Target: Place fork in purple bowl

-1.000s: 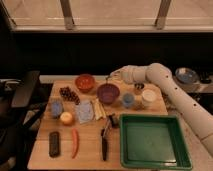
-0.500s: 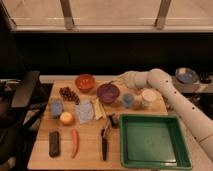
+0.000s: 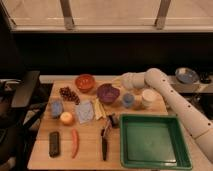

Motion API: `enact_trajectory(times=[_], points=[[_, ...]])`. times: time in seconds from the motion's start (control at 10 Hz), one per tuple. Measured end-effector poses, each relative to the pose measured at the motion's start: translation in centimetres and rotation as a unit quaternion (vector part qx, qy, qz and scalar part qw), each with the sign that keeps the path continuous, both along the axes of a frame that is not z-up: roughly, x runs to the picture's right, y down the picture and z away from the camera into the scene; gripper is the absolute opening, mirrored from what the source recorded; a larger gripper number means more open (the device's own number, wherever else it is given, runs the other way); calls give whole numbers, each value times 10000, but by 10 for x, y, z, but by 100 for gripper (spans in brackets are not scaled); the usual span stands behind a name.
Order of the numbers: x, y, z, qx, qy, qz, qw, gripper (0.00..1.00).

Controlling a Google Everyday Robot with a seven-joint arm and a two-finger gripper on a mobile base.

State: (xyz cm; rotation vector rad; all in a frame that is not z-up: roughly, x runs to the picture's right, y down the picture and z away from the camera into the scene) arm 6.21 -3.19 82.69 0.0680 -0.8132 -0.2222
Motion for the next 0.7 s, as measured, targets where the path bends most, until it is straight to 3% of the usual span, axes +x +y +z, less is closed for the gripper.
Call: enact_trajectory(times=[0.7], points=[[1, 0, 0, 1, 5, 5, 10000, 20]])
